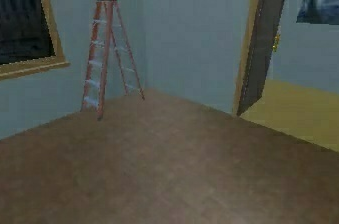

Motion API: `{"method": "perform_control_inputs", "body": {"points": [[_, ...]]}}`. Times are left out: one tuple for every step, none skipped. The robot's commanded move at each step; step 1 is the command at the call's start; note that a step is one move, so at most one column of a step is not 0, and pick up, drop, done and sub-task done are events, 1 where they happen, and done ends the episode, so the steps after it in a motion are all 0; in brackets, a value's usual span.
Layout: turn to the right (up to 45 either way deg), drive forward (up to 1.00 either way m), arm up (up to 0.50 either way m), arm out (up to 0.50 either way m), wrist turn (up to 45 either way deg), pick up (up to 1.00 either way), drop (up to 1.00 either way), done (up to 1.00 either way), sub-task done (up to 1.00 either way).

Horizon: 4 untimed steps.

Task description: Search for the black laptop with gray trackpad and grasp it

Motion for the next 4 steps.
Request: {"method": "perform_control_inputs", "body": {"points": [[0.0, 0.35, 0.0, 0.0, 0.0, 0.0, 0.0, 0.0, 0.0], [-36.0, 0.0, 0.0, 0.0, 0.0, 0.0, 0.0, 0.0, 0.0], [0.0, 0.1, 0.0, 0.0, 0.0, 0.0, 0.0, 0.0, 0.0], [-9.0, 0.0, 0.0, 0.0, 0.0, 0.0, 0.0, 0.0, 0.0]]}}
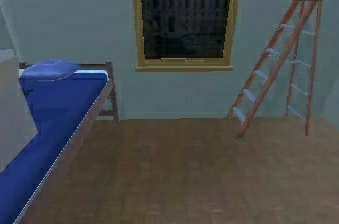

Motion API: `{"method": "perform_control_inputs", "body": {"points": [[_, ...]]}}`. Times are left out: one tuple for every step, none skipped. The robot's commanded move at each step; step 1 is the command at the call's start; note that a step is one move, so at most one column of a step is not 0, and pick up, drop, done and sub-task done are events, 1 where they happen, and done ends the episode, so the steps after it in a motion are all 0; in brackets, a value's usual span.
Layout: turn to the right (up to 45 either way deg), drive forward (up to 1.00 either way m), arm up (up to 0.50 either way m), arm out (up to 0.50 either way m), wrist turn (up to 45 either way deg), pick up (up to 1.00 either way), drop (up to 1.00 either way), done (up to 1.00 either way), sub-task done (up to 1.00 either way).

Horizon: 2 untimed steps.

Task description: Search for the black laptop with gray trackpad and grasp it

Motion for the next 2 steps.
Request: {"method": "perform_control_inputs", "body": {"points": [[0.0, 0.95, 0.0, 0.0, 0.0, 0.0, 0.0, 0.0, 0.0], [-45.0, 0.0, 0.0, 0.0, 0.0, 0.0, 0.0, 0.0, 0.0]]}}
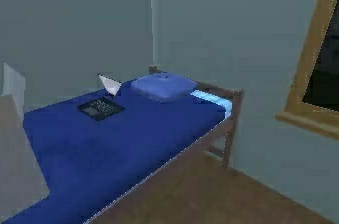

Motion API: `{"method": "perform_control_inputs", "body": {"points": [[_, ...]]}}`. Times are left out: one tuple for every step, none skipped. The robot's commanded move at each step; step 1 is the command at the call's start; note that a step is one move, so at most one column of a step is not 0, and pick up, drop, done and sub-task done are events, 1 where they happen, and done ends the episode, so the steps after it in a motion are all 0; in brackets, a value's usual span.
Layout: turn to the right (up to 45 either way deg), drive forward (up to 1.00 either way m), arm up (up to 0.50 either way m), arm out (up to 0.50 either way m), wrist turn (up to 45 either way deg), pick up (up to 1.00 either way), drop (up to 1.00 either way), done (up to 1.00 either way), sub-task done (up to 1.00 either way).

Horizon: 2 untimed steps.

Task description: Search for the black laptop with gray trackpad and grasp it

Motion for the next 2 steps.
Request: {"method": "perform_control_inputs", "body": {"points": [[-45.0, 0.0, 0.0, 0.0, 0.0, 0.0, 0.0, 0.0, 0.0], [-45.0, 0.0, 0.0, 0.0, 0.0, 0.0, 0.0, 0.0, 0.0]]}}
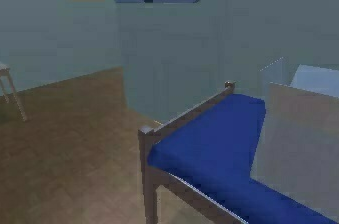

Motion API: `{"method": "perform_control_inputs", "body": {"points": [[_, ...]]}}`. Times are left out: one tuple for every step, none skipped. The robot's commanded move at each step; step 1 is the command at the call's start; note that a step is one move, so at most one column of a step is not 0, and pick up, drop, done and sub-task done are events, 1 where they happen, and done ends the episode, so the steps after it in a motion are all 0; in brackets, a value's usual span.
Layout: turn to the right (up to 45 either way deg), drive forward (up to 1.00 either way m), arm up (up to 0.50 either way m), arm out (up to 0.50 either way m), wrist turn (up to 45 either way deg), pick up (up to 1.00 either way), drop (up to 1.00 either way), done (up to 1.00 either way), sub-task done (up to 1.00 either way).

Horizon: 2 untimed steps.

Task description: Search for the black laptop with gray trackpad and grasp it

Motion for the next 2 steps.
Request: {"method": "perform_control_inputs", "body": {"points": [[-18.0, 0.0, 0.0, 0.0, 0.0, 0.0, 0.0, 0.0, 0.0], [45.0, 0.0, 0.0, 0.0, 0.0, 0.0, 0.0, 0.0, 0.0]]}}
